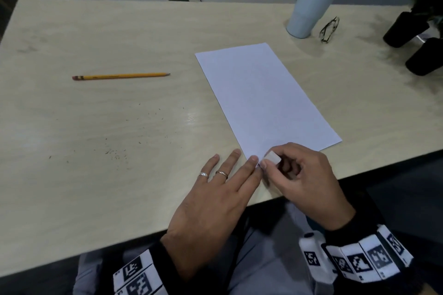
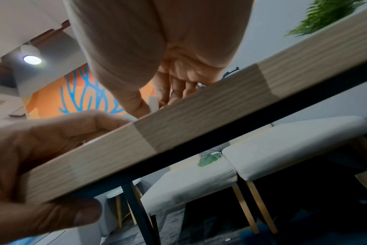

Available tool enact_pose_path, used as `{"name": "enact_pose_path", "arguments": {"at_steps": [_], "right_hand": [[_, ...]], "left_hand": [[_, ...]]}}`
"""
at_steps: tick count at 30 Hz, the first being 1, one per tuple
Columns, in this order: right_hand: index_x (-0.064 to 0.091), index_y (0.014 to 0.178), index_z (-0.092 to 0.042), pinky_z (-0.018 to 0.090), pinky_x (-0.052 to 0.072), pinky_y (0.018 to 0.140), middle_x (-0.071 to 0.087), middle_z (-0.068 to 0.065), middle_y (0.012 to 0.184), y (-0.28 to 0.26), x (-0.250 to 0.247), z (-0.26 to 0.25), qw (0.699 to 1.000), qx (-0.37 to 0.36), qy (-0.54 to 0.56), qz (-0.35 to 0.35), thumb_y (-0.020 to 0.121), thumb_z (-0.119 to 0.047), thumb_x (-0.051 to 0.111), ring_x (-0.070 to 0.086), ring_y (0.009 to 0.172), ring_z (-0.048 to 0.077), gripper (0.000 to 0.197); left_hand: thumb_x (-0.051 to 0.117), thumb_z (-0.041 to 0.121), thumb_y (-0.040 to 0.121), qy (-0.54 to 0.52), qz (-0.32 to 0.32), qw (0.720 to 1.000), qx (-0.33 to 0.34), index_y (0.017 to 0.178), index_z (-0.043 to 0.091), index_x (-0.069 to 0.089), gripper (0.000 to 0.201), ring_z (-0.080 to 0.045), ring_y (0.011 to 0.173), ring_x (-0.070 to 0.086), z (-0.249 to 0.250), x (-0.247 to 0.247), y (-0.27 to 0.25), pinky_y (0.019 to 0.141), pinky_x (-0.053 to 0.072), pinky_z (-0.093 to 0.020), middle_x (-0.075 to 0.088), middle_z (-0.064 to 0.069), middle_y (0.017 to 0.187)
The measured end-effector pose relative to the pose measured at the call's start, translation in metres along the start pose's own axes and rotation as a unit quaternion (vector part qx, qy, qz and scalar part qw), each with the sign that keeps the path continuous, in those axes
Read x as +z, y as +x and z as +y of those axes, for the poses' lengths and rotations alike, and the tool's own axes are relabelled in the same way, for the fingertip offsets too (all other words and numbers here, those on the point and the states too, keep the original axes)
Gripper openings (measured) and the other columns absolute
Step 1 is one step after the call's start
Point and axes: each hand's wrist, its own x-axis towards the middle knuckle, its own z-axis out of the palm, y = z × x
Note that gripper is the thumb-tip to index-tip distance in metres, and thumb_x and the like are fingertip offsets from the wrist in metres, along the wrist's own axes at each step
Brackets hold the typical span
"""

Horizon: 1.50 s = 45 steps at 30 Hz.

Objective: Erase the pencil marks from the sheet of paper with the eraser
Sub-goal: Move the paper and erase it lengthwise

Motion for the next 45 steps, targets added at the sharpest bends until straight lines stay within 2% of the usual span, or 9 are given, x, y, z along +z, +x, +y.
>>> {"name": "enact_pose_path", "arguments": {"at_steps": [6, 11, 16, 24, 27, 31, 34, 38, 45], "right_hand": [[0.072, 0.074, -0.017, 0.033, 0.044, 0.062, 0.059, -0.003, 0.066, 0.01, -0.017, 0.017, 0.999, 0.034, -0.003, 0.035, 0.092, -0.02, 0.081, 0.052, 0.062, 0.019, 0.02], [0.074, 0.076, -0.019, 0.019, 0.042, 0.061, 0.062, -0.009, 0.067, 0.0, -0.003, -0.007, 1.0, 0.005, -0.003, 0.018, 0.089, -0.013, 0.083, 0.057, 0.06, 0.013, 0.017], [0.073, 0.074, -0.013, 0.043, 0.048, 0.059, 0.06, -0.001, 0.063, 0.008, -0.021, 0.015, 0.998, 0.047, -0.013, 0.048, 0.091, -0.017, 0.081, 0.053, 0.057, 0.019, 0.019], [0.075, 0.077, -0.018, 0.031, 0.048, 0.063, 0.067, -0.006, 0.069, 0.007, -0.015, 0.013, 0.998, 0.054, 0.005, 0.041, 0.089, -0.018, 0.083, 0.058, 0.06, 0.012, 0.014], [0.074, 0.081, -0.02, 0.02, 0.047, 0.067, 0.067, -0.014, 0.073, 0.012, -0.025, 0.02, 0.995, 0.067, 0.004, 0.069, 0.089, -0.017, 0.082, 0.062, 0.067, 0.011, 0.011], [0.071, 0.085, -0.018, 0.025, 0.048, 0.071, 0.067, -0.011, 0.081, 0.006, -0.007, 0.012, 0.998, 0.035, -0.019, 0.051, 0.091, -0.017, 0.081, 0.062, 0.076, 0.016, 0.011], [0.071, 0.085, -0.019, 0.036, 0.051, 0.074, 0.069, -0.008, 0.082, 0.01, -0.008, 0.012, 0.999, 0.028, -0.025, 0.029, 0.092, -0.017, 0.079, 0.064, 0.079, 0.018, 0.01], [0.072, 0.085, -0.025, 0.044, 0.053, 0.077, 0.071, -0.006, 0.086, 0.008, -0.009, 0.006, 0.999, 0.007, -0.001, -0.039, 0.092, -0.018, 0.08, 0.066, 0.082, 0.02, 0.012], [0.073, 0.09, -0.024, 0.026, 0.048, 0.071, 0.065, -0.008, 0.083, 0.001, 0.003, -0.01, 0.999, -0.034, -0.008, -0.041, 0.091, -0.015, 0.083, 0.064, 0.077, 0.017, 0.014]], "left_hand": [[0.022, 0.016, 0.075, -0.043, -0.032, 0.999, -0.011, 0.153, 0.017, 0.05, 0.082, -0.032, 0.152, 0.04, 0.002, -0.004, -0.001, 0.121, 0.037, -0.053, 0.043, -0.003, 0.165], [0.024, 0.016, 0.077, -0.056, -0.024, 0.998, -0.015, 0.153, 0.017, 0.051, 0.08, -0.031, 0.151, 0.042, 0.002, -0.006, -0.002, 0.121, 0.037, -0.052, 0.045, -0.003, 0.164], [0.031, 0.012, 0.079, -0.039, -0.003, 0.999, -0.011, 0.151, 0.019, 0.05, 0.075, -0.031, 0.152, 0.041, -0.001, -0.002, -0.001, 0.123, 0.028, -0.048, 0.044, -0.003, 0.164], [0.026, 0.01, 0.082, -0.06, 0.04, 0.997, -0.006, 0.145, 0.018, 0.057, 0.07, -0.031, 0.149, 0.046, -0.001, 0.002, -0.001, 0.122, 0.036, -0.049, 0.05, -0.004, 0.159], [0.046, 0.01, 0.081, -0.063, 0.05, 0.997, -0.001, 0.138, 0.016, 0.061, 0.06, -0.033, 0.147, 0.048, -0.002, -0.002, -0.002, 0.12, 0.04, -0.05, 0.056, -0.006, 0.153], [0.071, 0.031, 0.084, -0.093, 0.057, 0.994, 0.012, 0.126, 0.018, 0.063, 0.044, -0.031, 0.149, 0.043, -0.004, -0.003, -0.009, 0.124, 0.029, -0.046, 0.059, -0.002, 0.136], [0.052, 0.045, 0.103, -0.175, 0.068, 0.982, -0.002, 0.118, 0.021, 0.063, 0.03, -0.023, 0.129, 0.052, -0.007, -0.014, -0.007, 0.11, 0.041, -0.037, 0.056, 0.003, 0.128], [0.043, 0.031, 0.107, -0.178, 0.089, 0.979, -0.046, 0.099, 0.023, 0.064, 0.024, -0.021, 0.088, 0.046, -0.014, -0.021, 0.013, 0.081, 0.047, -0.04, 0.056, 0.007, 0.106], [0.068, 0.042, 0.097, -0.278, 0.167, 0.942, -0.09, 0.097, 0.031, 0.078, 0.015, -0.013, 0.113, 0.051, -0.018, 0.0, 0.007, 0.082, 0.052, -0.036, 0.062, 0.015, 0.115]]}}
